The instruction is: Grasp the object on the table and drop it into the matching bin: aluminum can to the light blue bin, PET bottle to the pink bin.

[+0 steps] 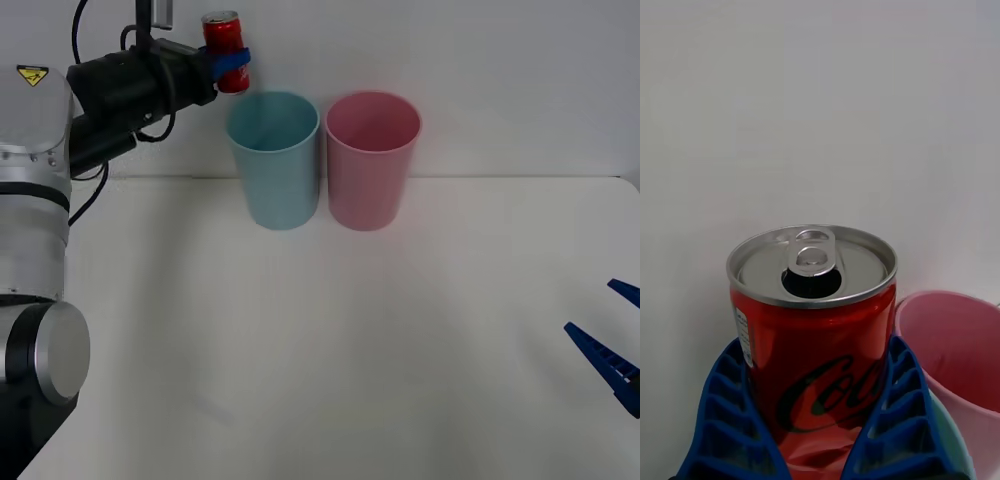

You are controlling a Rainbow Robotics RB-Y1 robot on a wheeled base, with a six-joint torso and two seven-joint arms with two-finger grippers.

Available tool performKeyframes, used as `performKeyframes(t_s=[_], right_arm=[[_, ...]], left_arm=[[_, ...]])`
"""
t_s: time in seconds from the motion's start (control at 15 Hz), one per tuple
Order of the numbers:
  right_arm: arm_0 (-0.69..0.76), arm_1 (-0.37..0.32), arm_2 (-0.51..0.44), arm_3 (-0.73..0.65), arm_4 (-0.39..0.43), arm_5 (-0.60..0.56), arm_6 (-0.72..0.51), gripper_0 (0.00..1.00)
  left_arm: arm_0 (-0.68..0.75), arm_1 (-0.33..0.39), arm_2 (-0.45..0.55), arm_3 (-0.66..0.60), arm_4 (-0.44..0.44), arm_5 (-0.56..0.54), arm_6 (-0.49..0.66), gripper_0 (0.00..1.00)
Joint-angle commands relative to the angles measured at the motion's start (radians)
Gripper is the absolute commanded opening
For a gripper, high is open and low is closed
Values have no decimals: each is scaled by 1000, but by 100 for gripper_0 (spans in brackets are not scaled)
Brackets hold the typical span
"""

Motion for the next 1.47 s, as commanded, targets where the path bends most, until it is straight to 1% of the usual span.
performKeyframes(t_s=[0.07,0.2,0.4,0.47,0.53,0.6,0.67,0.73,0.93,1.07,1.27,1.47], right_arm=[[0,0,0,0,0,0,0,100],[0,0,0,0,0,0,0,100],[0,0,0,0,0,0,0,100],[0,0,0,0,0,0,0,100],[0,0,0,0,0,0,0,100],[0,0,0,0,0,0,0,100],[0,0,0,0,0,0,0,100],[0,0,0,0,0,0,0,100],[0,0,0,0,0,0,0,100],[0,0,0,0,0,0,0,100],[0,0,0,0,0,0,0,100],[0,0,0,0,0,0,0,100]], left_arm=[[-51,-34,-2,53,-57,31,-23,1],[-59,-68,-5,53,-79,59,-25,1],[-59,-77,-18,53,-77,74,-28,2],[-59,-77,-18,53,-77,74,-28,5],[-59,-77,-19,53,-77,74,-28,16],[-59,-77,-19,53,-74,74,-28,30],[-59,-77,-21,53,-73,74,-29,75],[-59,-77,-21,53,-73,75,-34,100],[-57,-76,-19,53,-63,74,-34,100],[-49,-73,-21,53,-40,75,-37,100],[-19,-53,-28,42,41,68,-54,100],[69,-25,-35,-61,122,43,-66,100]])
